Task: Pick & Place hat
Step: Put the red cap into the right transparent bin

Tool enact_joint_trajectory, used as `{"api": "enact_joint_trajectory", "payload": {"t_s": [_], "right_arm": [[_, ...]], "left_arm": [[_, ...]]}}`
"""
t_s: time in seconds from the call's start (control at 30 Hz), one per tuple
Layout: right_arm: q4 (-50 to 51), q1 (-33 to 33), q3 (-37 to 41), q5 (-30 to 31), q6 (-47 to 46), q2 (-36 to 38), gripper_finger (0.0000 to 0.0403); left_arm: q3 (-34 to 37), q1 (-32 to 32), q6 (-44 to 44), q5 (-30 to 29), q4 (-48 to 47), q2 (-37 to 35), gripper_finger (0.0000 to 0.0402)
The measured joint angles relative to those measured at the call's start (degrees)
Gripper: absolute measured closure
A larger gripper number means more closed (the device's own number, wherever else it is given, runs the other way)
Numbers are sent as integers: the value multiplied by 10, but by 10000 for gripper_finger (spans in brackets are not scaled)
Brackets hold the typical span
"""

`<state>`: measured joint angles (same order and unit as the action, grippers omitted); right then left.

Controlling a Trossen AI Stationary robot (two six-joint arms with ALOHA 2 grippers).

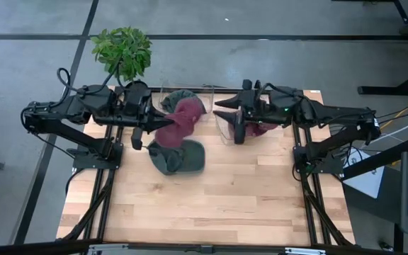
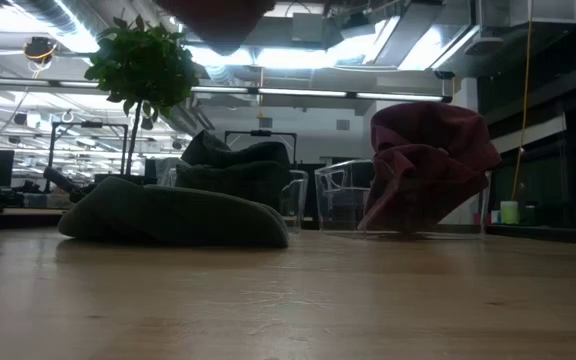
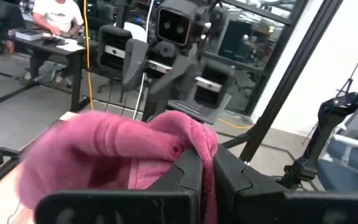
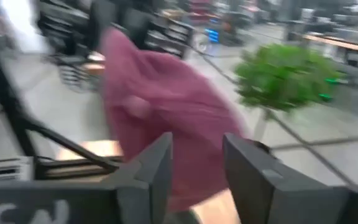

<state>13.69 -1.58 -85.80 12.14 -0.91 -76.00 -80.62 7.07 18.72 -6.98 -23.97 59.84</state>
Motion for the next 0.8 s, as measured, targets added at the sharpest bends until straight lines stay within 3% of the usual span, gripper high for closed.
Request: {"api": "enact_joint_trajectory", "payload": {"t_s": [0.13,0.43,0.63,0.8], "right_arm": [[-21,-3,0,-55,-2,-9,220],[-32,-17,0,-76,66,-52,116],[-28,-25,1,-127,87,-75,110],[-14,-24,1,-136,59,-81,134]], "left_arm": [[0,-8,0,2,0,13,397],[0,-12,6,-10,1,43,397],[0,-12,12,-22,0,62,393],[0,-12,17,-16,-4,68,397]]}}
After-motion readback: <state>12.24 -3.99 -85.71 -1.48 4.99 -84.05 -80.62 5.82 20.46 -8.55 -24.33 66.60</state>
